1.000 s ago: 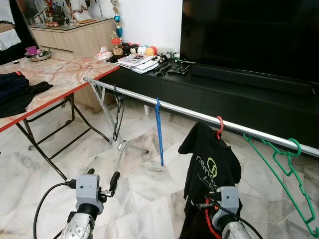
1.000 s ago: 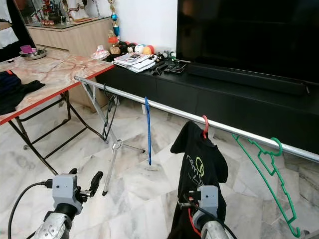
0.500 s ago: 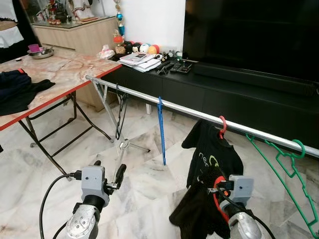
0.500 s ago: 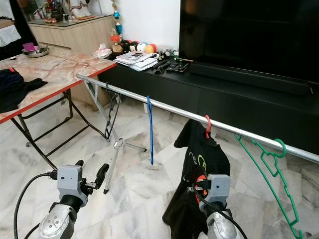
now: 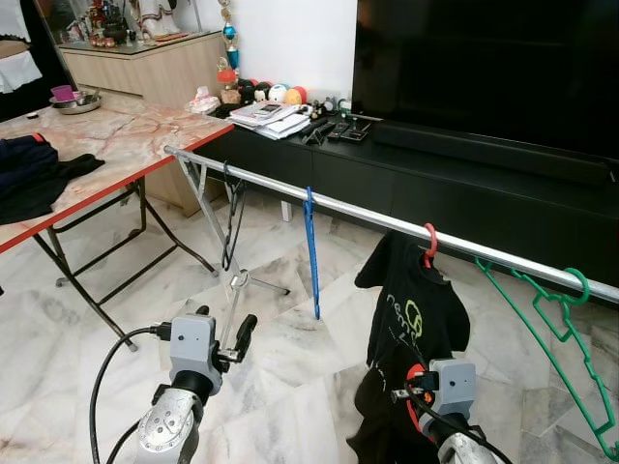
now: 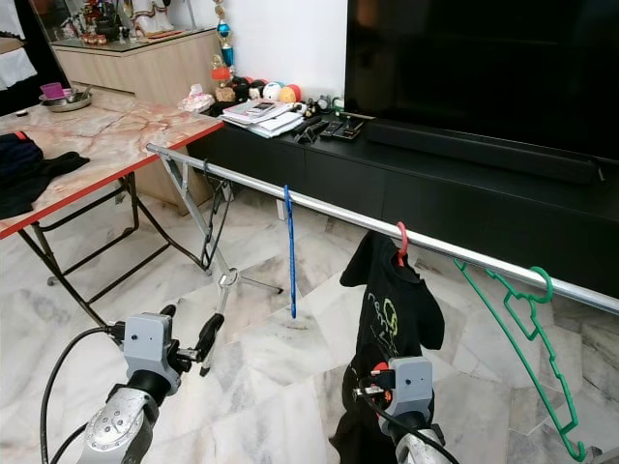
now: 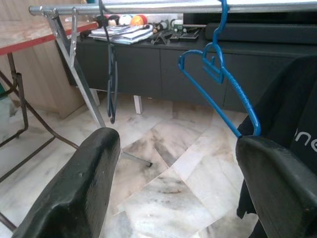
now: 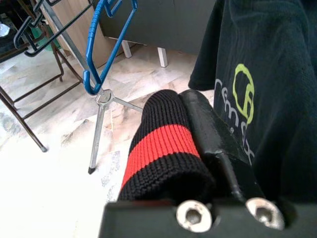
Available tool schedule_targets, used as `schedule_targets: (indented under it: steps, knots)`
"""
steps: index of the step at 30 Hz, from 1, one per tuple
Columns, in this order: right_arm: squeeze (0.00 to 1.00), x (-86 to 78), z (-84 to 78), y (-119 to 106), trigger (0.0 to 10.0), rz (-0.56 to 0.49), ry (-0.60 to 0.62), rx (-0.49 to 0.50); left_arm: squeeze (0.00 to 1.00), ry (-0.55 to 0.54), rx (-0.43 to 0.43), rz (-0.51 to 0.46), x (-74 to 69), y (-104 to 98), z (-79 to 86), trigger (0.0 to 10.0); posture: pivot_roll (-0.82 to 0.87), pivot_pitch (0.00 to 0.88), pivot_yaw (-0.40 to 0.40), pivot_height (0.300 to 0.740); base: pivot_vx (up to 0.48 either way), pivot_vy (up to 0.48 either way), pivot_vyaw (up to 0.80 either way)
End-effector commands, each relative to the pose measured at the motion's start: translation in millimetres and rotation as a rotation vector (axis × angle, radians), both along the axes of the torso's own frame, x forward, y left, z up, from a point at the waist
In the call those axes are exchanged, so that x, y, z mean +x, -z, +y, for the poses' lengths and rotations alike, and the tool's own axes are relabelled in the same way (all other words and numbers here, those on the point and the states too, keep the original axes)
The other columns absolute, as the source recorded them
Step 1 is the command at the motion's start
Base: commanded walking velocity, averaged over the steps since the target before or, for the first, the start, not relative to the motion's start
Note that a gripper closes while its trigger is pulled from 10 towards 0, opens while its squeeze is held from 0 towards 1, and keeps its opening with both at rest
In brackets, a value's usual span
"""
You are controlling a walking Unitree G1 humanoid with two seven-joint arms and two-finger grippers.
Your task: Hang hanger
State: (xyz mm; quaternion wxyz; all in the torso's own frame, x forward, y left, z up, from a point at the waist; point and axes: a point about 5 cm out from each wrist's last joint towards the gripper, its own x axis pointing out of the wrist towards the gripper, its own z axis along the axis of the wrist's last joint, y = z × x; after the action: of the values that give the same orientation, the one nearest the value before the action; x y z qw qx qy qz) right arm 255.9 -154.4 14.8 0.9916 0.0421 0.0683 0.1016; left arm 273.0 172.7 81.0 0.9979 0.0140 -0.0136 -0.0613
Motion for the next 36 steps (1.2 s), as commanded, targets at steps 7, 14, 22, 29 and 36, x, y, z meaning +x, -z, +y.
schedule_targets:
  steps: [7, 14, 22, 29, 36]
  knots:
    - [0.00, 7.9, 0.6, -11, 10.0, -0.040, -0.008, -0.012, 0.00, 0.005, -0.012, -0.007, 0.5, -6, -1.4, 10.0, 0.07, 0.000, 0.047, 0.740, 0.071, 0.000, 0.00]
    - [0.00, 9.1, 5.4, -11, 10.0, -0.042, -0.020, -0.017, 0.00, 0.013, -0.013, -0.015, 2.5, -9, -3.2, 10.0, 0.08, 0.002, 0.047, 0.740, 0.258, 0.000, 0.00]
    - [0.00, 10.4, 7.0, -12, 10.0, -0.043, -0.030, -0.029, 0.00, 0.018, -0.008, -0.018, 3.4, -11, -3.0, 10.0, 0.08, 0.008, 0.046, 0.740, 0.296, 0.000, 0.00]
    - [0.00, 10.7, 8.4, -12, 10.0, -0.044, -0.033, -0.029, 0.00, 0.025, -0.006, -0.026, 4.3, -14, -4.2, 10.0, 0.08, 0.011, 0.047, 0.740, 0.339, 0.000, 0.00]
    - [0.00, 10.5, 11.4, -11, 10.0, -0.041, -0.043, -0.031, 0.00, 0.030, -0.002, -0.033, 5.1, -16, -5.0, 10.0, 0.08, 0.013, 0.046, 0.740, 0.345, 0.000, 0.00]
